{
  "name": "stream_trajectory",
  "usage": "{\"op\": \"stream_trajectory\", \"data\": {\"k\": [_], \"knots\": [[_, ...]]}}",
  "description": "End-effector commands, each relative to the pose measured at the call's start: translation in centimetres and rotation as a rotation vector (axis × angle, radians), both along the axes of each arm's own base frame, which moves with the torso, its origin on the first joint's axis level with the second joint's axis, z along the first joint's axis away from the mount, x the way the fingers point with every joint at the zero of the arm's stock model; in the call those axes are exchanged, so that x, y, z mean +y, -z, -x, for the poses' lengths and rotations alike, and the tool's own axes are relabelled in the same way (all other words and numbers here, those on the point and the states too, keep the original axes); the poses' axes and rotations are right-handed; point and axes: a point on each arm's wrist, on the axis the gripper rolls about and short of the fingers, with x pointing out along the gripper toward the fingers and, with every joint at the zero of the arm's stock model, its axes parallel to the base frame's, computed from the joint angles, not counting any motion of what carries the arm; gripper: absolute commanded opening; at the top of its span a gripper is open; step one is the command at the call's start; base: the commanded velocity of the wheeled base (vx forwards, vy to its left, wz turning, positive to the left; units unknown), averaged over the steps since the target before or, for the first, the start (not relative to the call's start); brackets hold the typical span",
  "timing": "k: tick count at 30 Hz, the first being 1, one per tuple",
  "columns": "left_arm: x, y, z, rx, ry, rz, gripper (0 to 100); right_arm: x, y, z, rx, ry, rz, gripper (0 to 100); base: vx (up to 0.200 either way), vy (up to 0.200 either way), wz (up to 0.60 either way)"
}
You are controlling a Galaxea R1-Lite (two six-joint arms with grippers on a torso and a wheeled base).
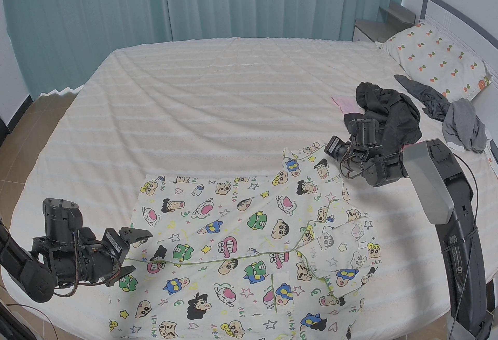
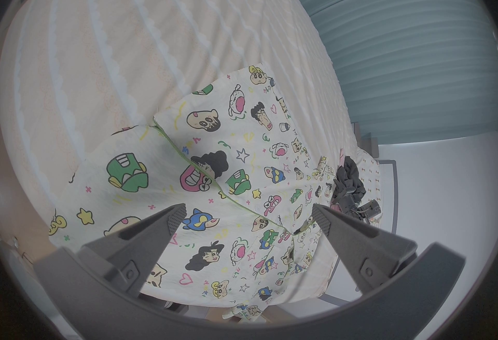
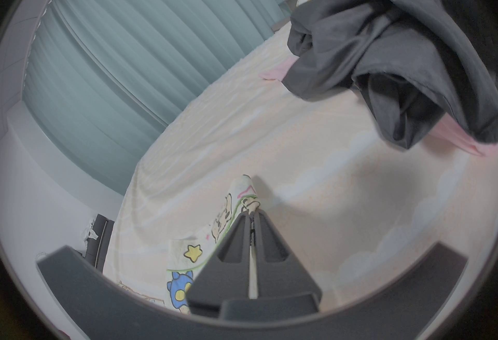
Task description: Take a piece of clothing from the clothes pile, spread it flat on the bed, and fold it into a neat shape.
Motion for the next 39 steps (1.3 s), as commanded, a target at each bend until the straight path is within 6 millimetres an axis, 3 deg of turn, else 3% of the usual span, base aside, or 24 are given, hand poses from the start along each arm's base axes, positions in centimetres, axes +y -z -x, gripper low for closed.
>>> {"op": "stream_trajectory", "data": {"k": [1, 13, 14, 22, 25, 27, 28, 29, 33, 35, 37, 38, 39], "knots": [[0.0, 0.0, 0.0, 0.001, 0.000, 0.000, 100, 0.0, -0.3, -0.1, -0.016, 0.001, 0.002, 0, 0.000, 0.000, 0.00], [0.0, 0.0, 0.0, -0.011, 0.000, 0.002, 100, -0.5, 0.4, 0.3, 0.015, 0.001, 0.050, 0, 0.000, 0.000, 0.00], [0.0, 0.0, 0.0, -0.011, 0.000, 0.002, 100, -0.6, 0.4, 0.4, 0.021, -0.003, 0.064, 100, 0.000, 0.000, 0.00], [0.0, 0.0, 0.0, -0.013, 0.000, 0.002, 100, -1.2, -0.6, 0.9, 0.005, 0.027, 0.098, 100, 0.000, 0.000, 0.00], [0.0, -0.3, -0.2, -0.039, -0.001, 0.005, 100, -1.9, -2.2, 2.1, 0.020, 0.039, 0.087, 100, 0.000, 0.000, 0.00], [0.0, -0.9, -0.7, -0.099, -0.014, 0.008, 100, -2.6, -3.9, 4.5, 0.050, 0.036, 0.087, 100, 0.000, 0.000, 0.00], [0.0, -1.0, -0.7, -0.102, -0.015, 0.008, 100, -2.6, -4.0, 4.6, 0.051, 0.035, 0.087, 100, 0.000, 0.000, 0.00], [0.0, -1.6, -1.4, -0.154, -0.028, 0.007, 100, -3.1, -5.6, 6.9, 0.041, 0.035, 0.075, 100, 0.000, 0.000, 0.00], [-0.3, -3.8, -3.9, -0.268, -0.111, -0.034, 100, -4.1, -7.7, 12.9, -0.011, 0.001, 0.024, 100, 0.000, 0.000, 0.00], [-0.3, -4.2, -4.4, -0.285, -0.122, -0.040, 100, -4.3, -7.8, 13.8, -0.020, -0.006, 0.019, 100, 0.000, 0.000, 0.00], [-0.4, -6.6, -7.0, -0.312, -0.108, -0.112, 100, -5.1, -8.0, 18.8, -0.061, -0.023, 0.010, 100, 0.000, 0.000, 0.00], [-0.4, -6.6, -7.0, -0.312, -0.108, -0.112, 100, -5.1, -8.0, 18.8, -0.061, -0.023, 0.010, 100, 0.000, 0.000, 0.00], [-0.3, -7.6, -8.8, -0.279, -0.079, -0.180, 100, -5.4, -7.7, 21.8, -0.081, -0.029, 0.008, 100, 0.000, 0.000, 0.00]]}}
